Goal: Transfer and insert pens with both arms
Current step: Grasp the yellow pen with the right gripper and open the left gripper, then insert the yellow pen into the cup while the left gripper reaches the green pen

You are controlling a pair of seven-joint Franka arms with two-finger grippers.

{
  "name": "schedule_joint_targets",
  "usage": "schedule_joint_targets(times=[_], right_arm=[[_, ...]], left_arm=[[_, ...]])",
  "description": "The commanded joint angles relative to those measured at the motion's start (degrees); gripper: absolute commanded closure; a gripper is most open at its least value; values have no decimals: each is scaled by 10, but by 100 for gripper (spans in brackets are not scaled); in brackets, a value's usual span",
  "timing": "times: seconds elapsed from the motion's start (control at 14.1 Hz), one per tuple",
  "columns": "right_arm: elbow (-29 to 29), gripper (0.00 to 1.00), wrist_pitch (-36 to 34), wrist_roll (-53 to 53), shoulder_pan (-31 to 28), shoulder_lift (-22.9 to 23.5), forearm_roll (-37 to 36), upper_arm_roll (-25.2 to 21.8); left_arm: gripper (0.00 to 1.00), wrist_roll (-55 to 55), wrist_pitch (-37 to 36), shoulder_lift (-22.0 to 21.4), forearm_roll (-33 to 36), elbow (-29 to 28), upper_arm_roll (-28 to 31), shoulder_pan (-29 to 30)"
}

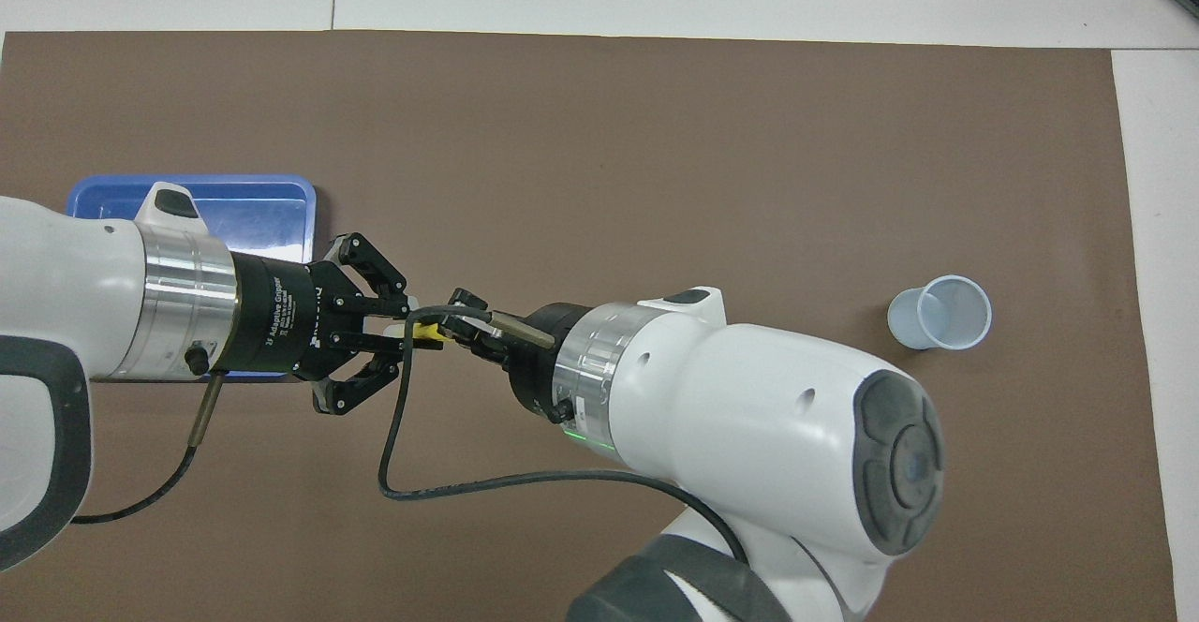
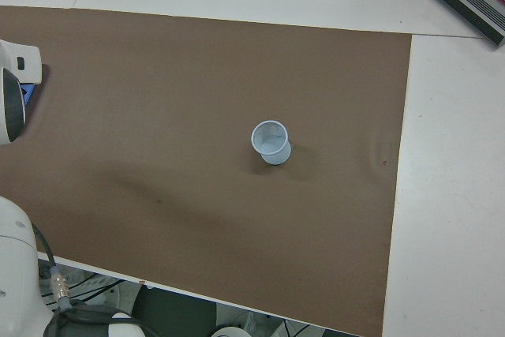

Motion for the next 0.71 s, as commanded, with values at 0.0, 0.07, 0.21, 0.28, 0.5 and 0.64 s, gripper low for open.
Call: schedule_joint_targets(times=[0.0, 0.07, 0.21, 0.28, 0.5, 0.64], right_arm=[[-17, 100, 11, -6, -4, -14, 16, 1], [-17, 100, 11, -6, -4, -14, 16, 1], [-17, 100, 11, -6, -4, -14, 16, 1], [-17, 100, 11, -6, -4, -13, 16, 1], [-16, 100, 11, -9, -6, -13, 16, 1], [-16, 100, 11, -9, -6, -13, 16, 1]], left_arm=[[100, -4, 4, -21, -8, -22, 3, -2], [100, -4, 4, -21, -8, -22, 3, -2], [100, -3, 7, -20, -8, -22, 4, -2], [86, -3, 11, -21, -8, -23, 4, -2], [36, -26, 24, -20, -8, -26, 6, 1], [30, -36, 31, -21, -8, -26, 6, 0]])
